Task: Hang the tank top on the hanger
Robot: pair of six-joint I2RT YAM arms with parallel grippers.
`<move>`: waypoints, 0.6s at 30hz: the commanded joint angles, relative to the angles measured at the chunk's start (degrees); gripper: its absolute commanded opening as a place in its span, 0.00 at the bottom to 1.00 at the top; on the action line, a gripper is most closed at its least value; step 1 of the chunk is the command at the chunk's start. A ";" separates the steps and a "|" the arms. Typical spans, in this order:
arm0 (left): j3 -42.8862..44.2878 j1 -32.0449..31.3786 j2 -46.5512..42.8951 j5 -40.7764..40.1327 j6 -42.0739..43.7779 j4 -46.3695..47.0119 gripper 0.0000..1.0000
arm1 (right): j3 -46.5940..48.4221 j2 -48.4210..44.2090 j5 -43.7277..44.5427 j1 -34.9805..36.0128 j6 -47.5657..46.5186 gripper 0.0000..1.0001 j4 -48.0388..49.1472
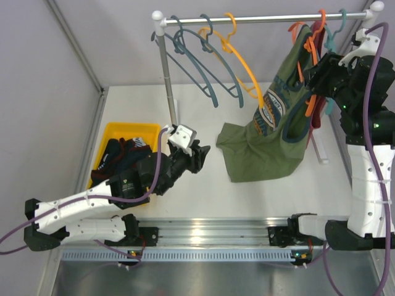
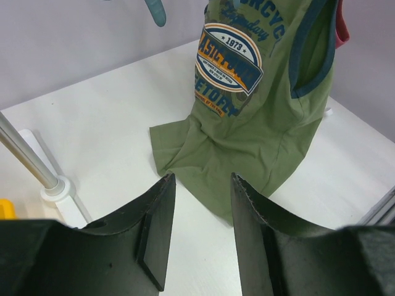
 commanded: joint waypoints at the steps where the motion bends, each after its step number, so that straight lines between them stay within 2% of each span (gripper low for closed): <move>1: 2.04 0.05 0.54 -0.70 -0.38 0.17 0.46 | 0.05 -0.89 -0.76 -0.88 0.55 0.53 -0.32; 18: 2.04 0.05 0.46 -1.40 -0.12 0.34 0.46 | 1.28 -0.10 0.47 -0.79 0.11 0.55 -1.90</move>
